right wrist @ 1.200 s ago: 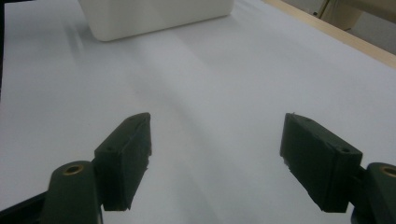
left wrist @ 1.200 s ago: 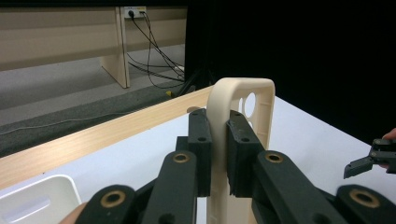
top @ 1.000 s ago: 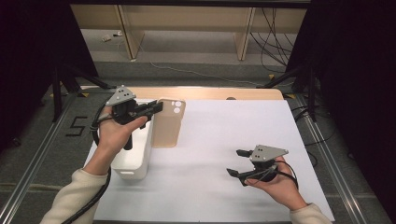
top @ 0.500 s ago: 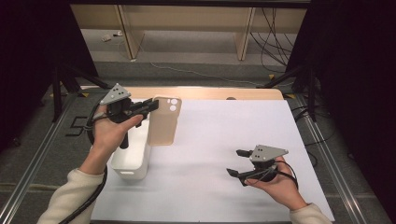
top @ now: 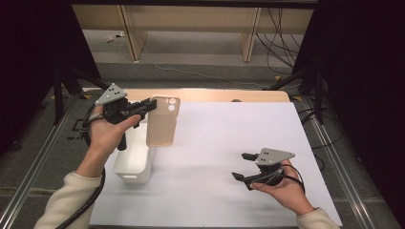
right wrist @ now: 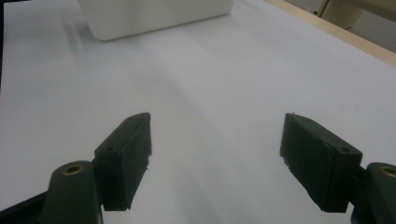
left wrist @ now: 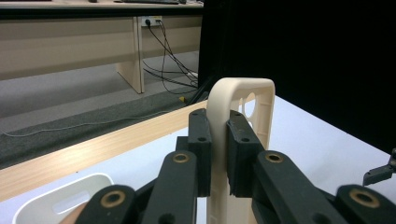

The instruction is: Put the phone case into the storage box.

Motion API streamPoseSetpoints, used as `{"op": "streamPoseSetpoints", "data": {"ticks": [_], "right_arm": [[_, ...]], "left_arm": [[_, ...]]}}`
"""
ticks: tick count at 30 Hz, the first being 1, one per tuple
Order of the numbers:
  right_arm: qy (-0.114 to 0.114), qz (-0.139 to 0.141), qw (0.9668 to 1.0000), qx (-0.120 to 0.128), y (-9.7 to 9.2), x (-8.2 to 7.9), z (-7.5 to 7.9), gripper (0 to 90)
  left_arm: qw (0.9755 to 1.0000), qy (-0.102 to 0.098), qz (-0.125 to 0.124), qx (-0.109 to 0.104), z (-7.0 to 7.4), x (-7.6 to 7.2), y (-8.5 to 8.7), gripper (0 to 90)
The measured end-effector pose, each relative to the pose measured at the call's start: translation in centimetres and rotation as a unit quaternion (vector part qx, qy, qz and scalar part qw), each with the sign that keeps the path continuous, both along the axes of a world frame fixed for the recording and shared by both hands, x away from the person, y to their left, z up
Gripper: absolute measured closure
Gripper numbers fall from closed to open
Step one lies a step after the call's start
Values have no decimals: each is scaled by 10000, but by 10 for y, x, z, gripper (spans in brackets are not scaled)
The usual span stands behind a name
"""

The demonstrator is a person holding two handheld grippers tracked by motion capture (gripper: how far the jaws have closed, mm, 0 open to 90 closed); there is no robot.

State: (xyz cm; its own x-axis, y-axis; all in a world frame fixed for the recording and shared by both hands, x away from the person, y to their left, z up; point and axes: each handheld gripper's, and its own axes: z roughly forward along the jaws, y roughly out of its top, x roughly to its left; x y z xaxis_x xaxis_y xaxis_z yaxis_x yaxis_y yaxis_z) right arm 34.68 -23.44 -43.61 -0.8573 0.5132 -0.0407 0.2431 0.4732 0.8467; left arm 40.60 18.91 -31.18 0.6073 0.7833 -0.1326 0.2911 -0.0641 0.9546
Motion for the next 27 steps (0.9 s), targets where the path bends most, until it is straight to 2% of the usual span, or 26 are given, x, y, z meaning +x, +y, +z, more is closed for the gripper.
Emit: {"op": "streamPoseSetpoints", "data": {"ticks": [27], "right_arm": [[16, 17, 10000, -15, 0, 0, -1, 262]], "left_arm": [[9997, -2, 235, 61, 2, 3, 19, 818]]}}
